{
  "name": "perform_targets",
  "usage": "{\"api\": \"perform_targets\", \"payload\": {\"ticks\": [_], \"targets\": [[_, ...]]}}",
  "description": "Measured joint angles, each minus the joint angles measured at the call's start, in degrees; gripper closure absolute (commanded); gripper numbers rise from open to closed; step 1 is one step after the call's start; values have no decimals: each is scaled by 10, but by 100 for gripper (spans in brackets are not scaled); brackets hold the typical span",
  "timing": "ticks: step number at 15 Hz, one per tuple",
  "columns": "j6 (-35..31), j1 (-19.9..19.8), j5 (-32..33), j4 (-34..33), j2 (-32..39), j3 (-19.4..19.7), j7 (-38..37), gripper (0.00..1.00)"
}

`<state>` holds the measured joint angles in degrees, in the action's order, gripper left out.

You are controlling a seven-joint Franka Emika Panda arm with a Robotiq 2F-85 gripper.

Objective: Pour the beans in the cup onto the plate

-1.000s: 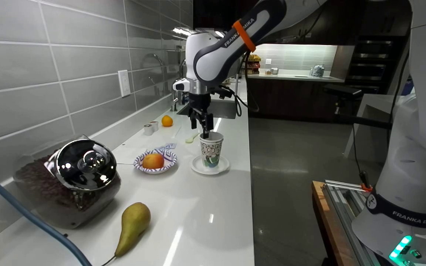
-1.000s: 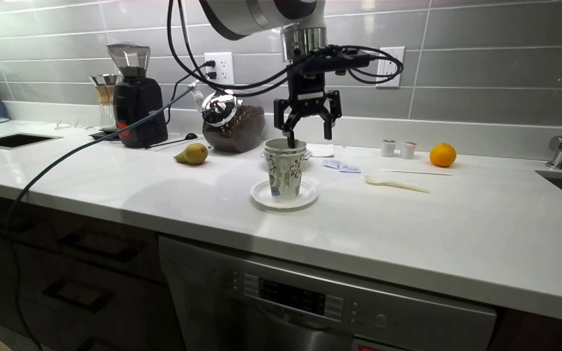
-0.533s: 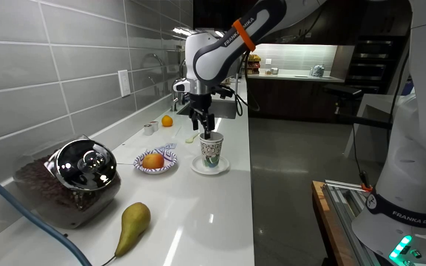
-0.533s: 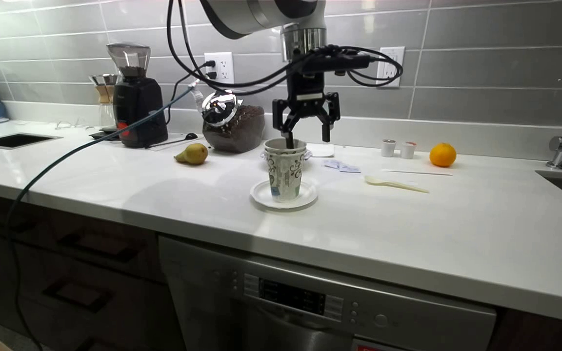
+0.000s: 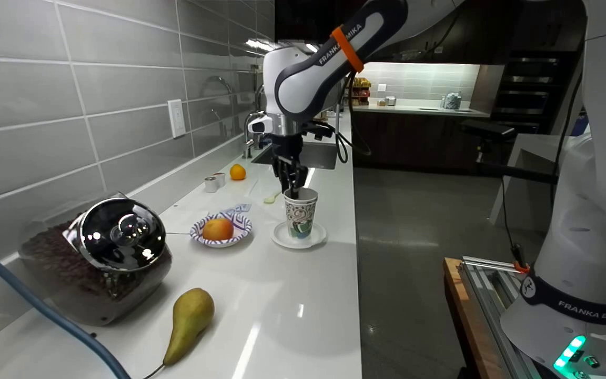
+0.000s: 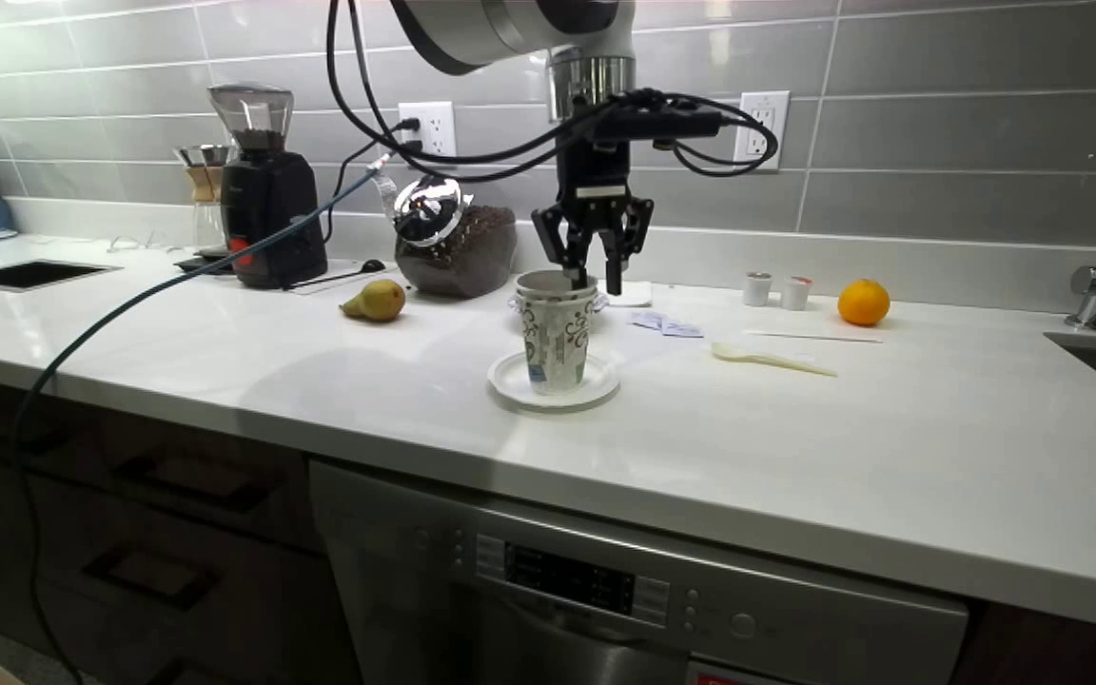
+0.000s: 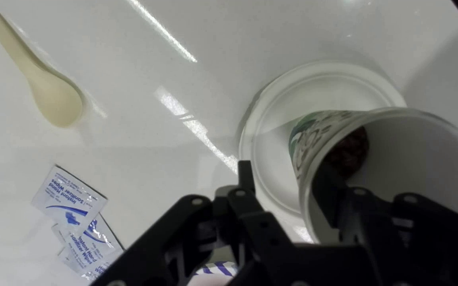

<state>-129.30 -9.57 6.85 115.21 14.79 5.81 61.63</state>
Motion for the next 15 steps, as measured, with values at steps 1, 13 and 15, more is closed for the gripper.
{"api": "perform_targets", "payload": {"ticks": [1,13,15], "targets": [[0,0,0,0,0,-1,8,93],[5,8,-25,19,-24,-19,25,99],[-5,21,-17,37,-38,-21,-14,99]]}}
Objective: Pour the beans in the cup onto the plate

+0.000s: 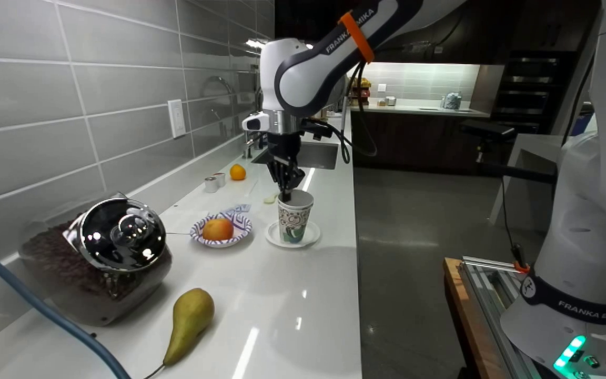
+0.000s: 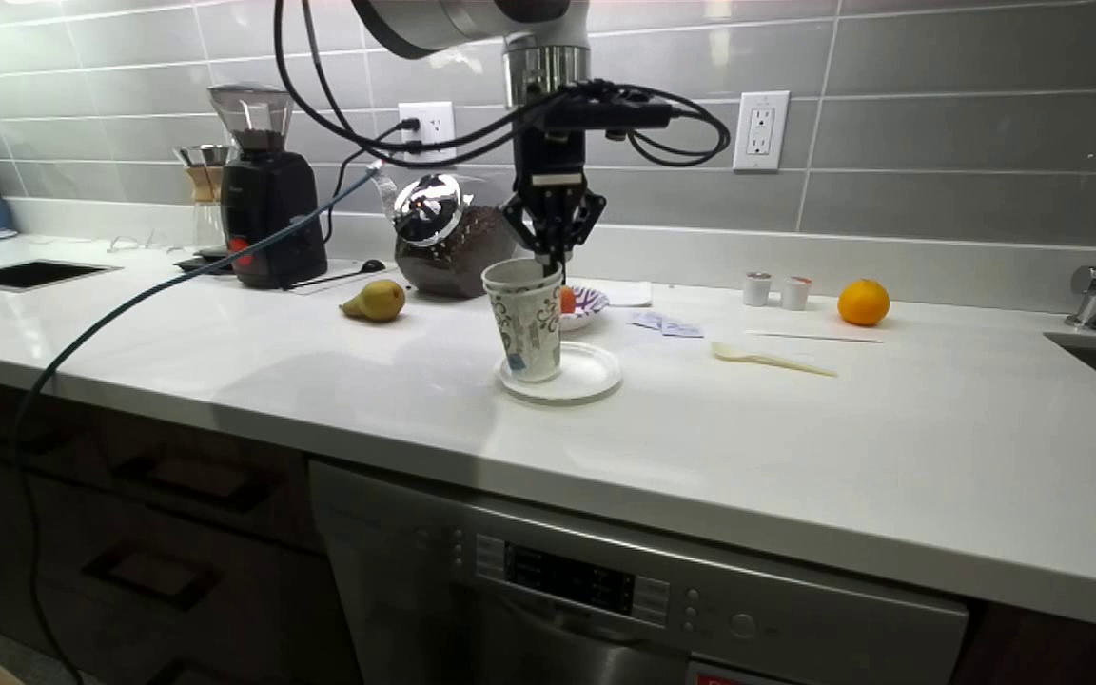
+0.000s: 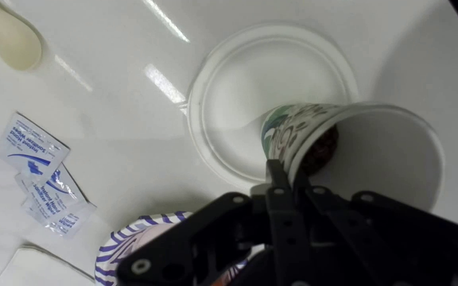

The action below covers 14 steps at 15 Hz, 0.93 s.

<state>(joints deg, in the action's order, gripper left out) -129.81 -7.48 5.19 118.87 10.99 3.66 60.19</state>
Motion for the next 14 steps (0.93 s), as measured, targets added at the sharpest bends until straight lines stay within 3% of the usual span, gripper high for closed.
{"api": "perform_targets", "payload": {"ticks": [4,14], "targets": [[-48,29,77,40,-36,0,-125,99],[-32,51,458,73,-113,1,-532,99]]}}
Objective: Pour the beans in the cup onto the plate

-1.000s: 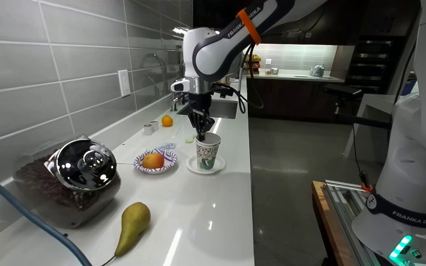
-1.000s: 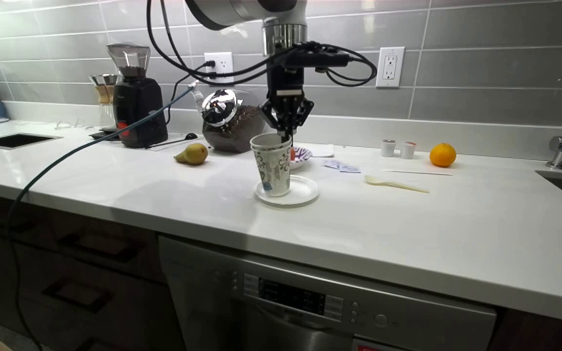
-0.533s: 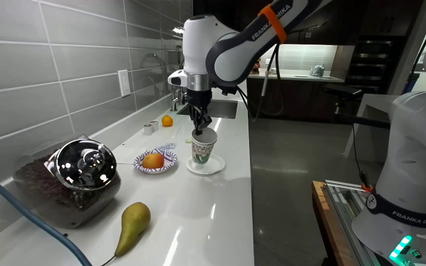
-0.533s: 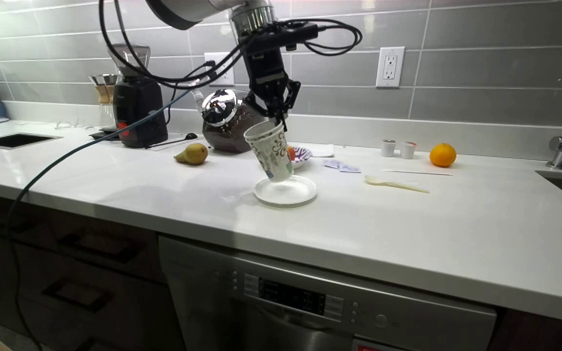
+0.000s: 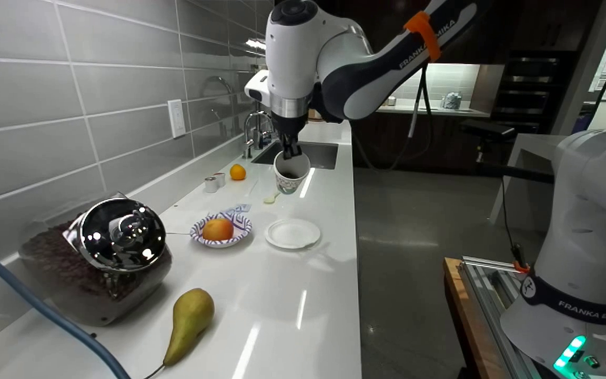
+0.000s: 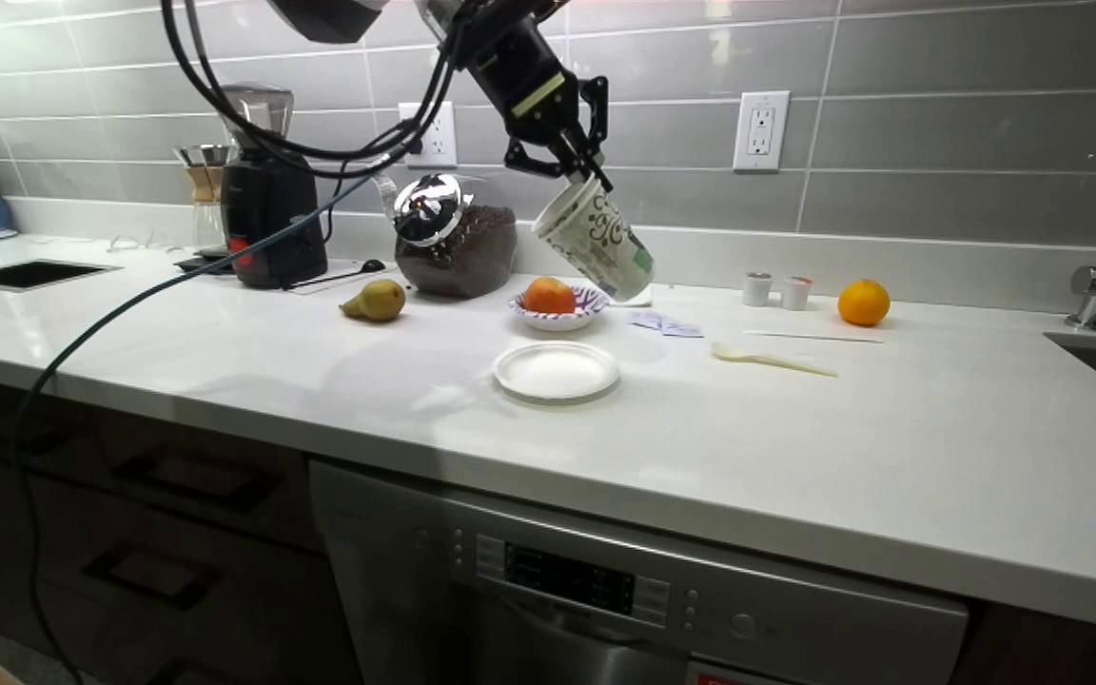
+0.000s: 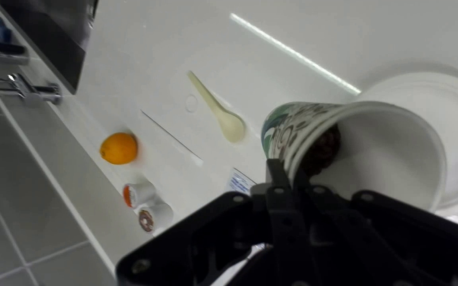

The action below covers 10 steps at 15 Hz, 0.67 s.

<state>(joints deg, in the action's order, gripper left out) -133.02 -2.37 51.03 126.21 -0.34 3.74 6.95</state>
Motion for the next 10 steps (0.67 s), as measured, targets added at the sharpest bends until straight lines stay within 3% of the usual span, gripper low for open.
{"api": "perform_targets", "payload": {"ticks": [4,10], "targets": [[30,0,86,7,3,0,-104,99],[42,0,147,13,37,0,-191,99]]}}
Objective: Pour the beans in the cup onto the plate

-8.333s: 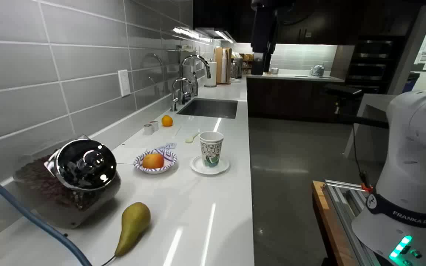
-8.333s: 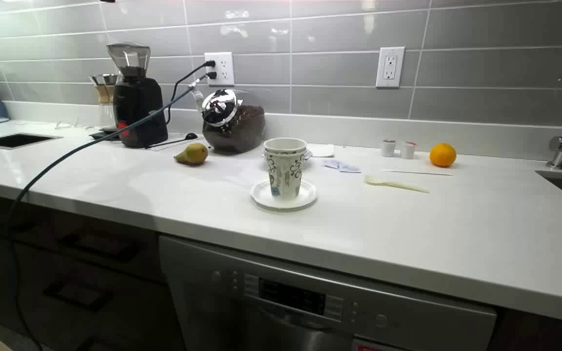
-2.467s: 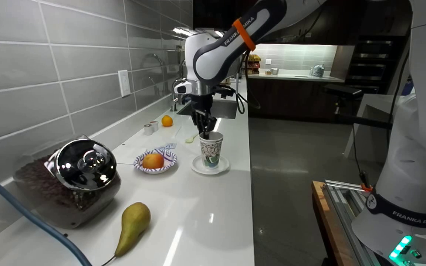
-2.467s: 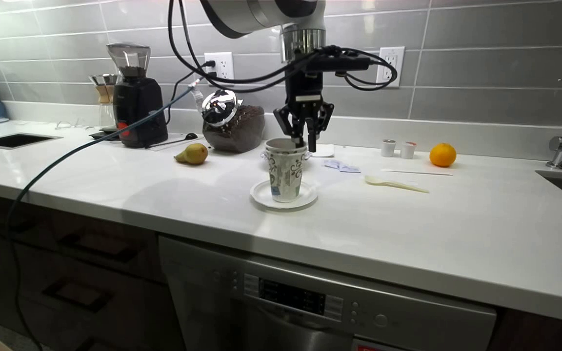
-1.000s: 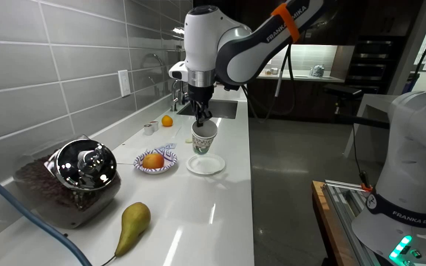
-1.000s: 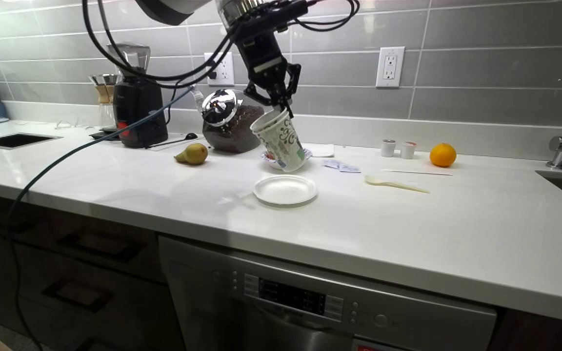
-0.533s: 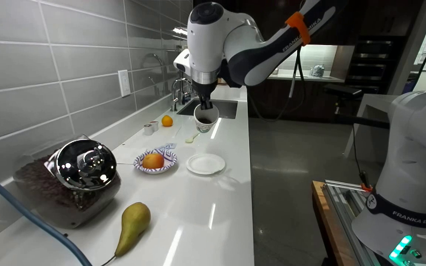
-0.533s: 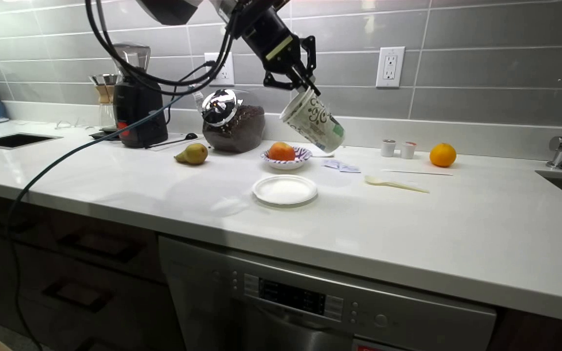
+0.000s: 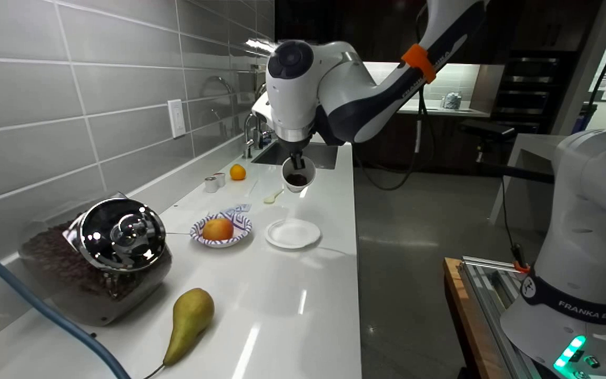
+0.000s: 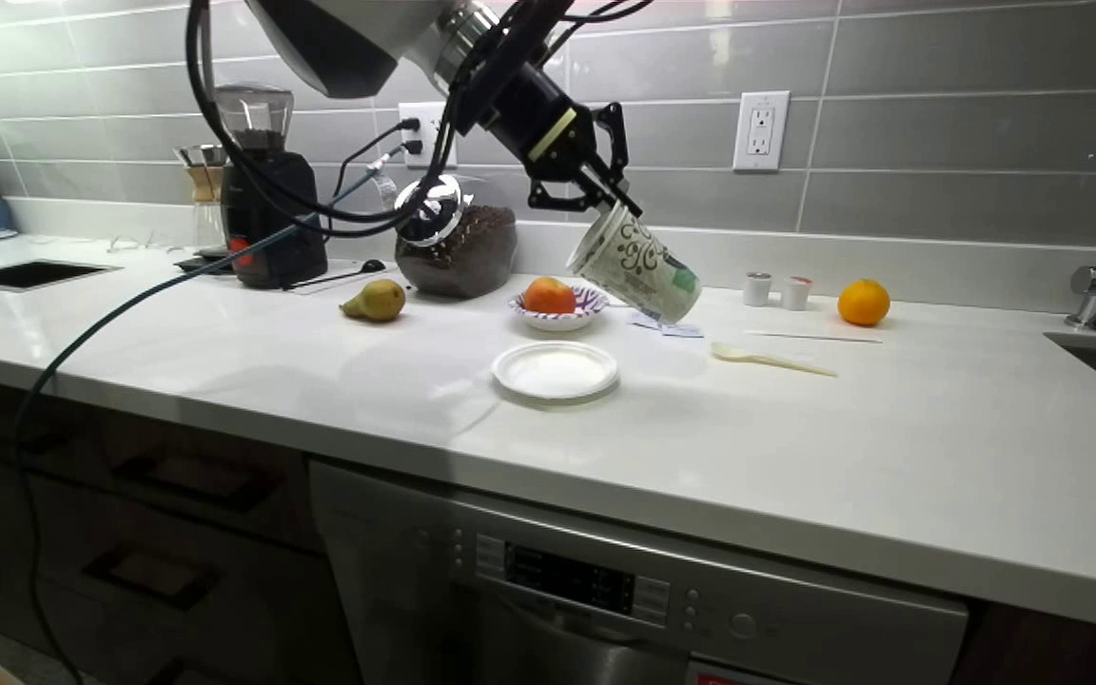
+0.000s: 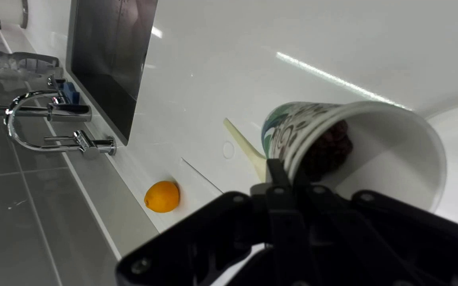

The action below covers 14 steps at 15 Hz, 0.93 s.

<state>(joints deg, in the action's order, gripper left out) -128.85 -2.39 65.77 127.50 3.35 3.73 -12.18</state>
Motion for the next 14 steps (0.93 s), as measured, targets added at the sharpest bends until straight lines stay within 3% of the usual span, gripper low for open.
{"api": "perform_targets", "payload": {"ticks": [2,9,14], "targets": [[9,1,26,-2,16,0,-32,95],[19,3,33,-3,35,-3,-45,99],[180,42,34,-11,41,-36,-70,99]]}}
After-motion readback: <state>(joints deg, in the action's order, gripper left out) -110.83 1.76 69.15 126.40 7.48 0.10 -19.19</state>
